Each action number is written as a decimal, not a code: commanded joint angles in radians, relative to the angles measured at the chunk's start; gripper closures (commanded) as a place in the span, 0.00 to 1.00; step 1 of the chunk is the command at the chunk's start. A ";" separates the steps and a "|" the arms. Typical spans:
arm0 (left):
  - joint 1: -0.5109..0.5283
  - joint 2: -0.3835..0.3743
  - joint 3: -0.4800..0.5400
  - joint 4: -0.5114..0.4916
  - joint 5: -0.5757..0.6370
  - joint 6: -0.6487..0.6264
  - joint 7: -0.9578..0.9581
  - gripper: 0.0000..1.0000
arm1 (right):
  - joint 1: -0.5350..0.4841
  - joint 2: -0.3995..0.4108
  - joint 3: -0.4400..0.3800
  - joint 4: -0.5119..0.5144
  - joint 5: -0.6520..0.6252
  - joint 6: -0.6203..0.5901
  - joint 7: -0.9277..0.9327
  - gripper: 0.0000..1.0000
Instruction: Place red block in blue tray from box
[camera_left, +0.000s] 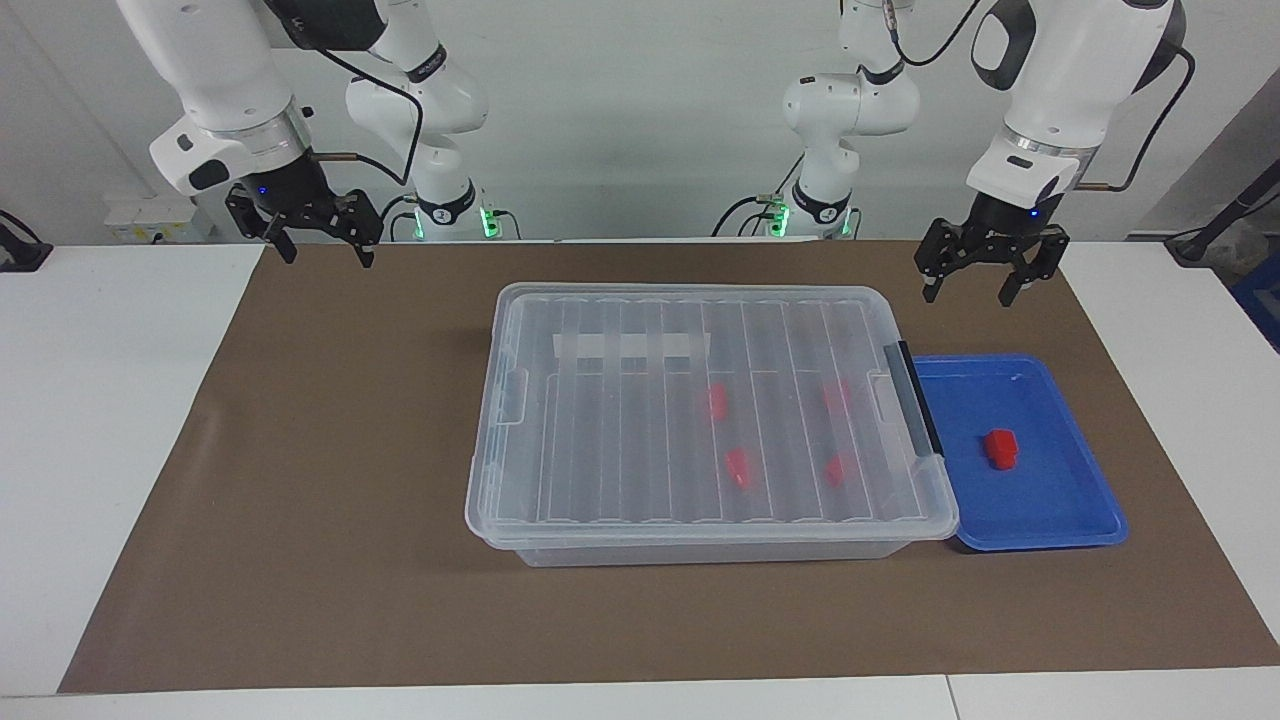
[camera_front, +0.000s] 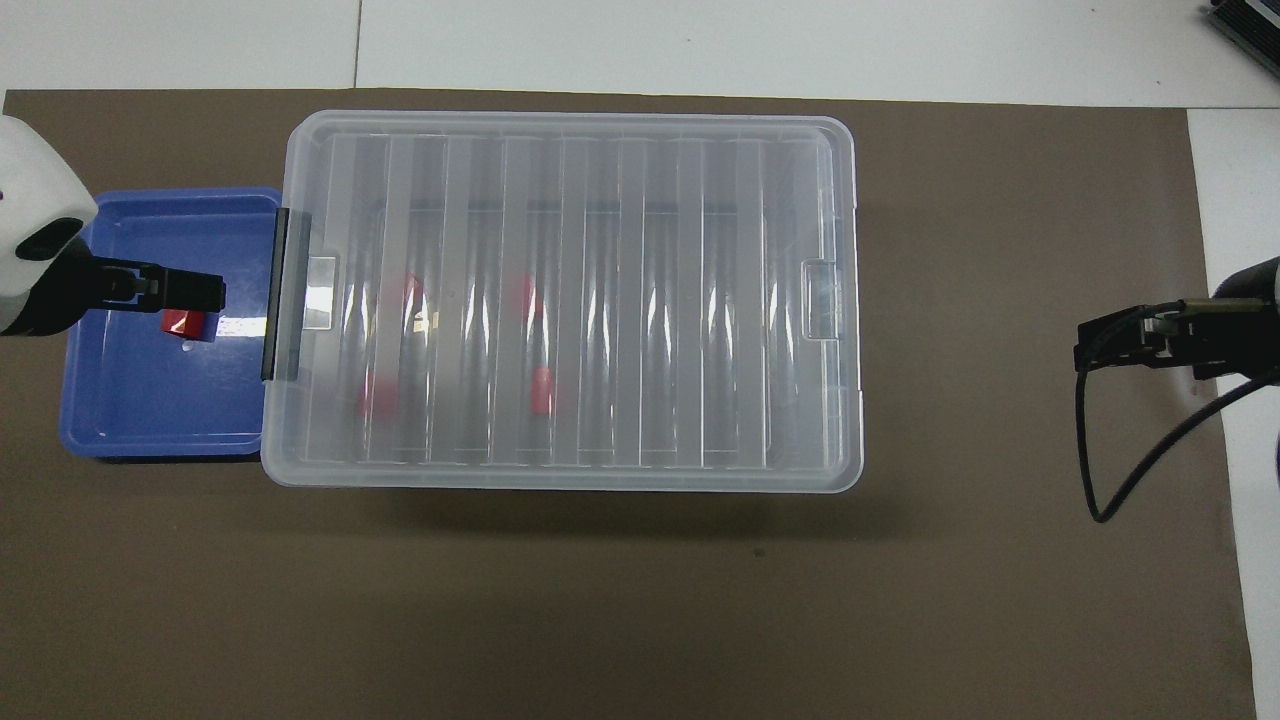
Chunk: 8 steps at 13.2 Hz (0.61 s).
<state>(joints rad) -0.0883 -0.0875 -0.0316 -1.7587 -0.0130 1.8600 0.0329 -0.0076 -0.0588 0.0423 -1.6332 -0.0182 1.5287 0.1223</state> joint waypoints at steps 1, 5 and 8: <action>0.027 -0.009 -0.024 -0.004 0.001 0.008 0.004 0.00 | -0.005 -0.013 0.005 -0.010 0.018 -0.001 -0.004 0.00; 0.025 -0.009 -0.022 -0.004 0.001 0.008 0.007 0.00 | -0.008 0.001 0.005 0.013 0.020 0.007 0.005 0.00; 0.027 -0.011 -0.021 -0.004 0.001 0.008 0.005 0.00 | -0.009 -0.001 0.005 0.013 0.018 0.008 0.005 0.00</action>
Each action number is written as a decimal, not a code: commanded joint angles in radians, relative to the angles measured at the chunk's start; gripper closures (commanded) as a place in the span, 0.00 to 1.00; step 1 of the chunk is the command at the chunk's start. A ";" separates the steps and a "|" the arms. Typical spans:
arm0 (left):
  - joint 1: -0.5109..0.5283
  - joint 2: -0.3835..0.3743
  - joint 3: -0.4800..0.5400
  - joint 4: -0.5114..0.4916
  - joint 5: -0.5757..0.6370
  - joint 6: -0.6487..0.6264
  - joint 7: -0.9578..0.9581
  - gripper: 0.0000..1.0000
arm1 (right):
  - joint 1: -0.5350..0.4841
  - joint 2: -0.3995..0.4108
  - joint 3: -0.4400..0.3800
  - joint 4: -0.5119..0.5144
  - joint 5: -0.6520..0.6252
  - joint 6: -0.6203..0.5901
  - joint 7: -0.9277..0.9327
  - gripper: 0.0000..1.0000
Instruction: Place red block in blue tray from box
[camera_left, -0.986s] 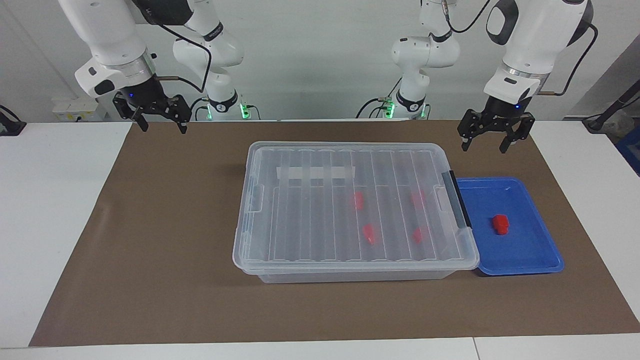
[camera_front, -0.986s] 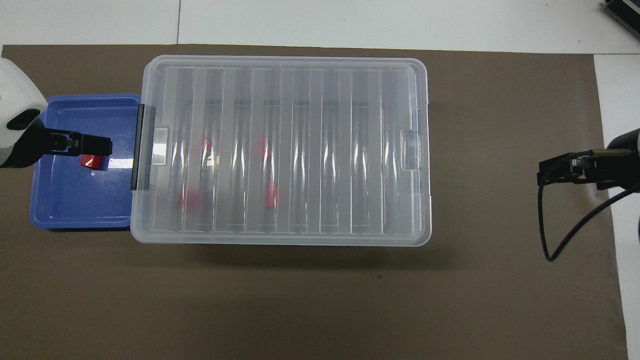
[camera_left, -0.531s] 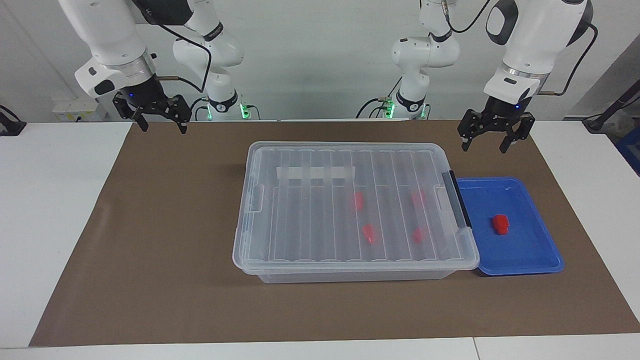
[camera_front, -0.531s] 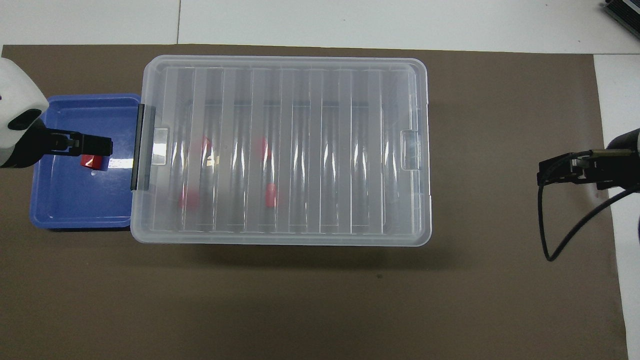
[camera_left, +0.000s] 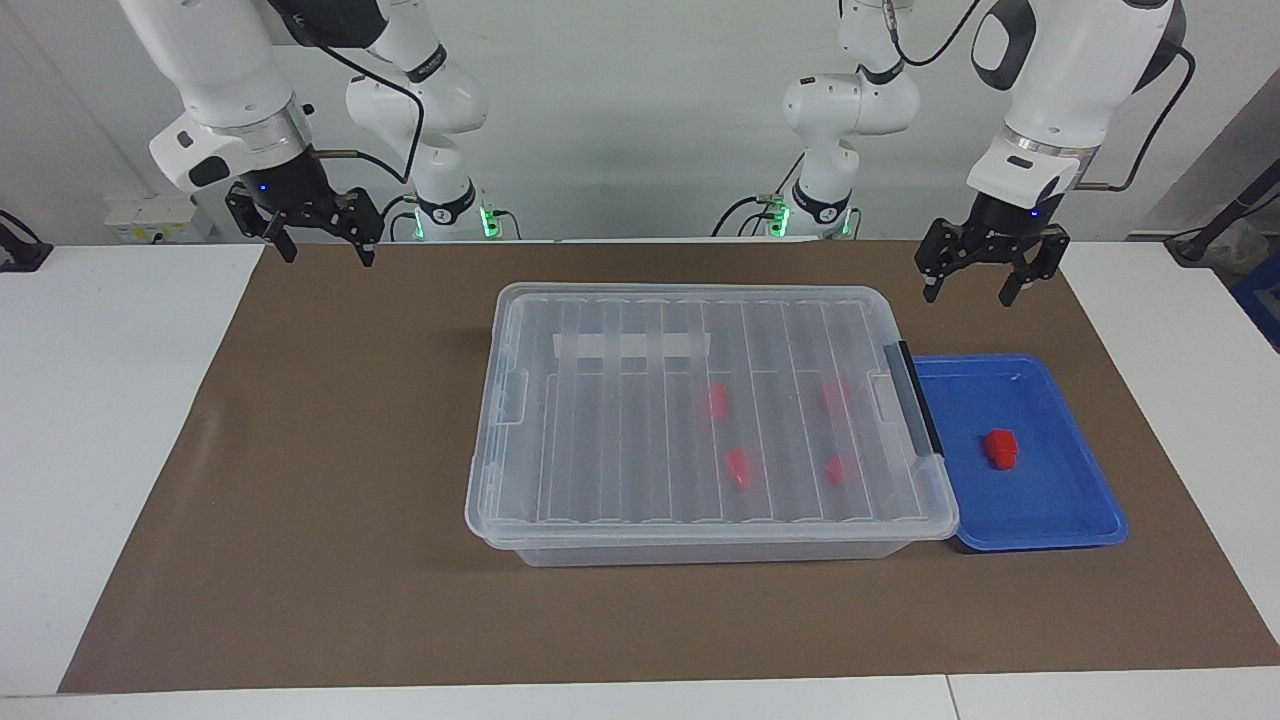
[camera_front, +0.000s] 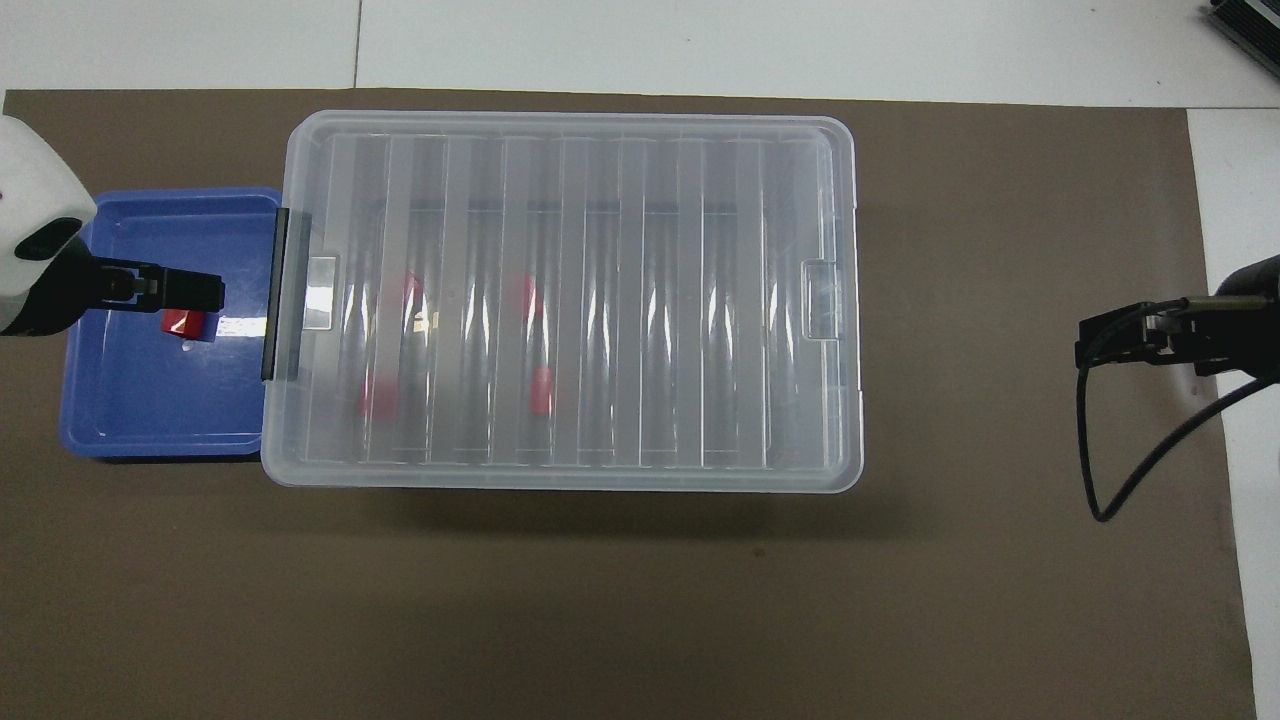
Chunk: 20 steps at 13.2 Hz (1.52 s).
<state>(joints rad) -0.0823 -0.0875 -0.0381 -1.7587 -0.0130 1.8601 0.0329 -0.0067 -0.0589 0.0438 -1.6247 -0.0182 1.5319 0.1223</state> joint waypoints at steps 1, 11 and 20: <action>0.021 -0.011 -0.013 -0.004 0.001 0.007 0.004 0.00 | -0.009 -0.001 0.004 0.005 0.018 0.005 0.005 0.00; 0.041 -0.012 -0.005 0.073 0.001 -0.107 -0.001 0.00 | -0.009 -0.012 0.004 -0.003 0.018 0.002 -0.001 0.00; 0.041 -0.041 -0.010 0.074 0.001 -0.131 0.001 0.00 | -0.007 -0.004 0.004 0.008 0.018 0.020 0.005 0.00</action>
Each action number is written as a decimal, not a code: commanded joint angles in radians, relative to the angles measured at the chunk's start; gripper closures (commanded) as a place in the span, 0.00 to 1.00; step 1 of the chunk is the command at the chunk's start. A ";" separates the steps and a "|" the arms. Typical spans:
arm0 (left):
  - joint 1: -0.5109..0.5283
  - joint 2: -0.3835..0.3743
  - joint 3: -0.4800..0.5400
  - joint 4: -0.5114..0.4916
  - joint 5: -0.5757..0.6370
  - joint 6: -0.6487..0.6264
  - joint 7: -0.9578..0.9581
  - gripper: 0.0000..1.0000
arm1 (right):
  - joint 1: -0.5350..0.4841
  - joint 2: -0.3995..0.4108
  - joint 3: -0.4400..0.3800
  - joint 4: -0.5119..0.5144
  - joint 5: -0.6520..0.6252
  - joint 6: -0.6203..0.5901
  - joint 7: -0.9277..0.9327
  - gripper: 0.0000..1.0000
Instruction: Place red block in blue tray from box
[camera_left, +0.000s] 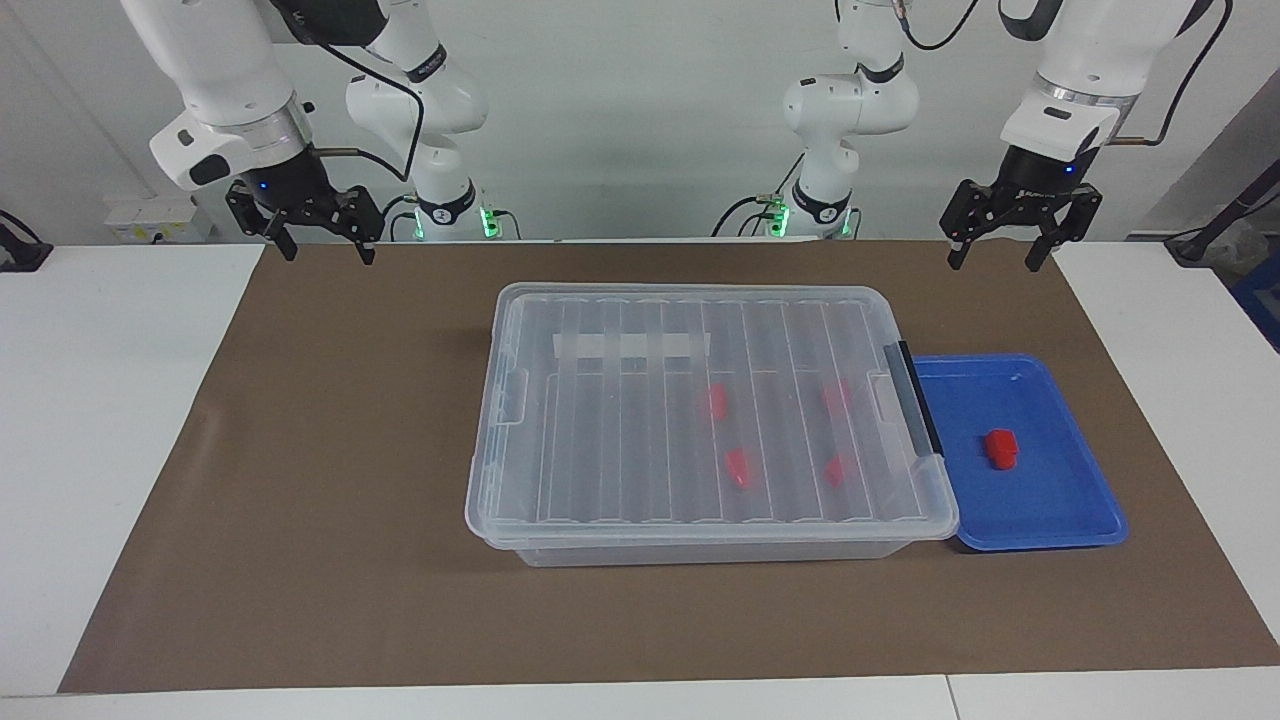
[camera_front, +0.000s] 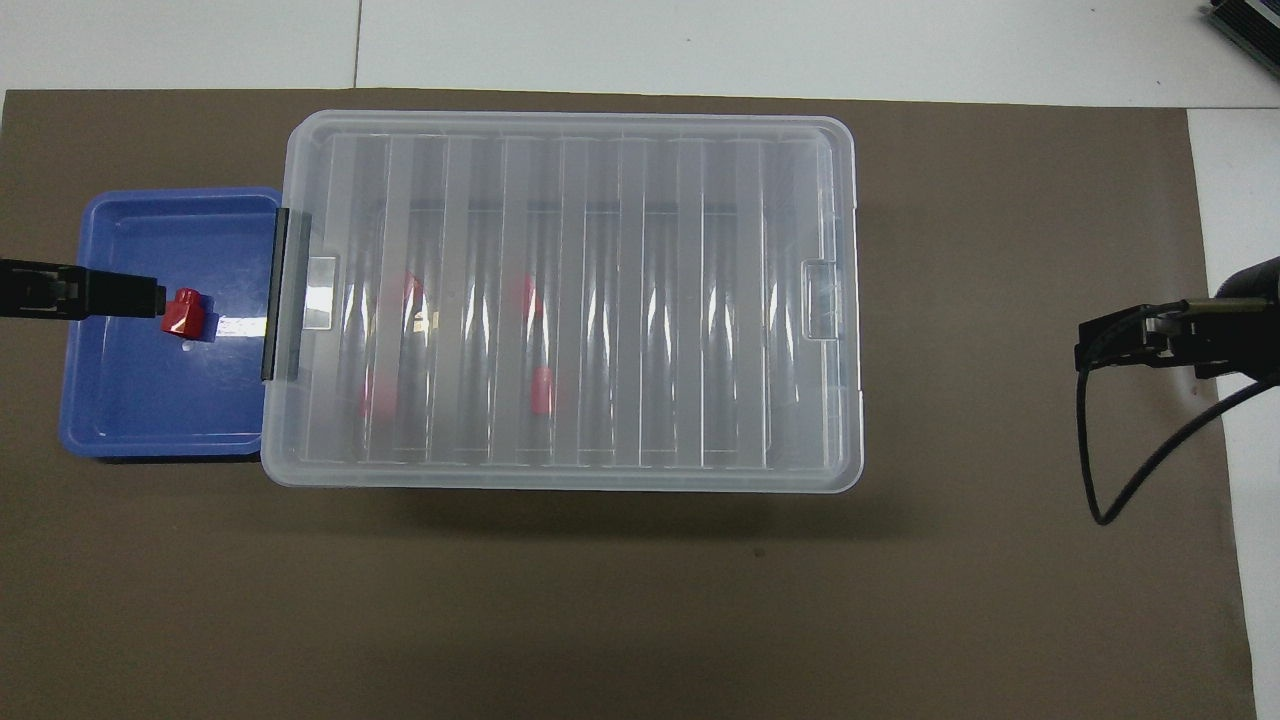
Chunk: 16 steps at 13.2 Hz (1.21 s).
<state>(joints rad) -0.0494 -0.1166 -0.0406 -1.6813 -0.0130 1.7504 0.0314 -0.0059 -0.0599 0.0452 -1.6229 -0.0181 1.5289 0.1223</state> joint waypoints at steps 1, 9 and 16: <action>0.008 -0.012 -0.005 -0.003 0.001 -0.025 0.002 0.00 | -0.009 -0.009 0.002 -0.002 0.018 0.022 0.004 0.00; 0.010 -0.012 -0.001 -0.003 0.001 -0.025 0.001 0.00 | -0.016 -0.012 -0.001 -0.003 0.018 0.023 0.003 0.00; 0.010 -0.012 -0.002 -0.003 0.001 -0.025 0.001 0.00 | -0.016 -0.012 0.001 -0.003 0.018 0.022 0.003 0.00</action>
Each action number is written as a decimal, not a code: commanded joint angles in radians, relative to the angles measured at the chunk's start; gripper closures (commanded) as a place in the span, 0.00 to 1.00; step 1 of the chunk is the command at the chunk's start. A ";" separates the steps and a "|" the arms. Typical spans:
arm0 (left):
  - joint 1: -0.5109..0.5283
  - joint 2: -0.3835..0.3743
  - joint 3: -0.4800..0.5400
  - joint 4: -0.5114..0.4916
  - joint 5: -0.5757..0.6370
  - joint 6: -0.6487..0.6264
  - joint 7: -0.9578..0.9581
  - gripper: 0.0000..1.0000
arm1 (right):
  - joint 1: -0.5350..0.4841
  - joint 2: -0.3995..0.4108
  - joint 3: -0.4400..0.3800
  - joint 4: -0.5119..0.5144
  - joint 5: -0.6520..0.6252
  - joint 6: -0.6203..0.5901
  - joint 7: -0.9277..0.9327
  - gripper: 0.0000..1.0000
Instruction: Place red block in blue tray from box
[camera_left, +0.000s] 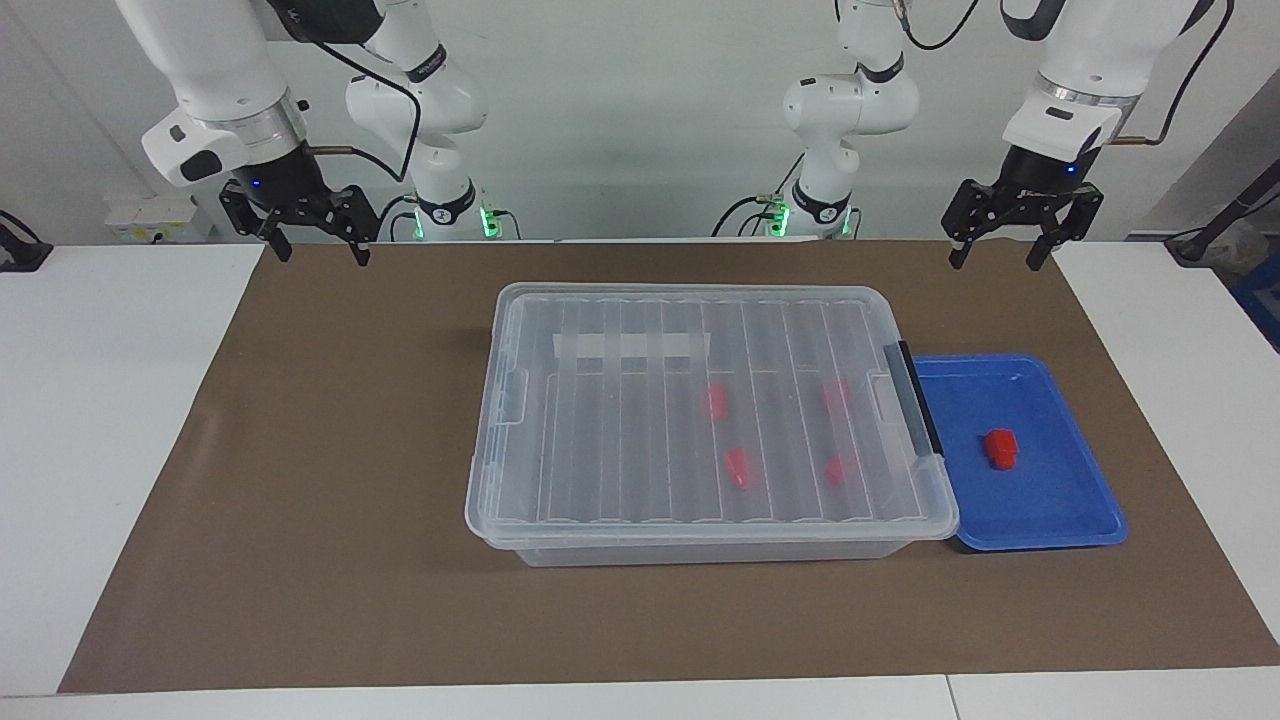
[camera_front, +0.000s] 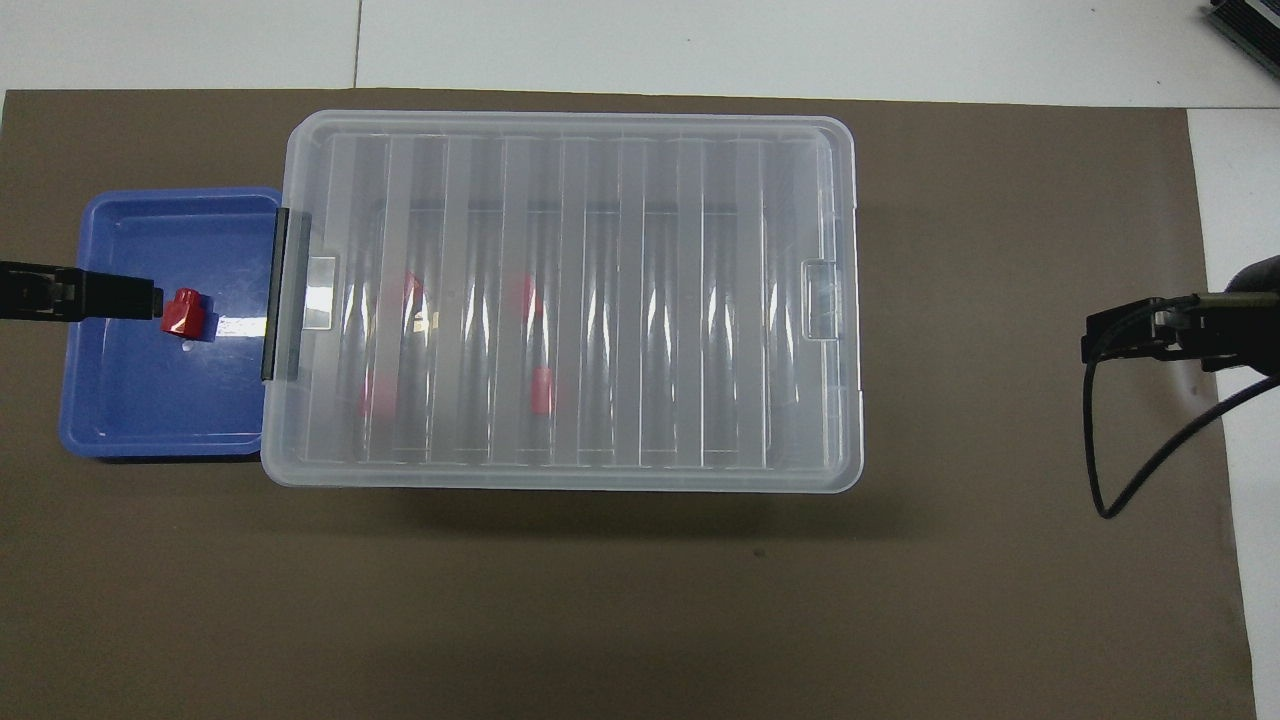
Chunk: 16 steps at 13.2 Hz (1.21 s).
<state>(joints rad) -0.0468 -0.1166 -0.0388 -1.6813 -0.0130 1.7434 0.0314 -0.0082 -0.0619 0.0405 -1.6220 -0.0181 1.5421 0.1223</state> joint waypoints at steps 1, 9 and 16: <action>0.007 -0.012 -0.003 -0.003 0.001 -0.018 0.001 0.00 | -0.013 -0.010 0.004 -0.004 0.018 0.010 0.003 0.00; 0.035 -0.014 -0.004 0.009 0.002 -0.088 -0.001 0.00 | -0.013 -0.010 0.004 -0.004 0.018 0.010 0.003 0.00; 0.039 -0.029 -0.004 0.009 0.004 -0.214 0.005 0.00 | -0.013 -0.010 0.005 -0.004 0.018 0.010 0.003 0.00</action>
<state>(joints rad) -0.0186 -0.1293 -0.0354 -1.6803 -0.0130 1.5788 0.0314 -0.0082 -0.0626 0.0405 -1.6219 -0.0181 1.5421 0.1223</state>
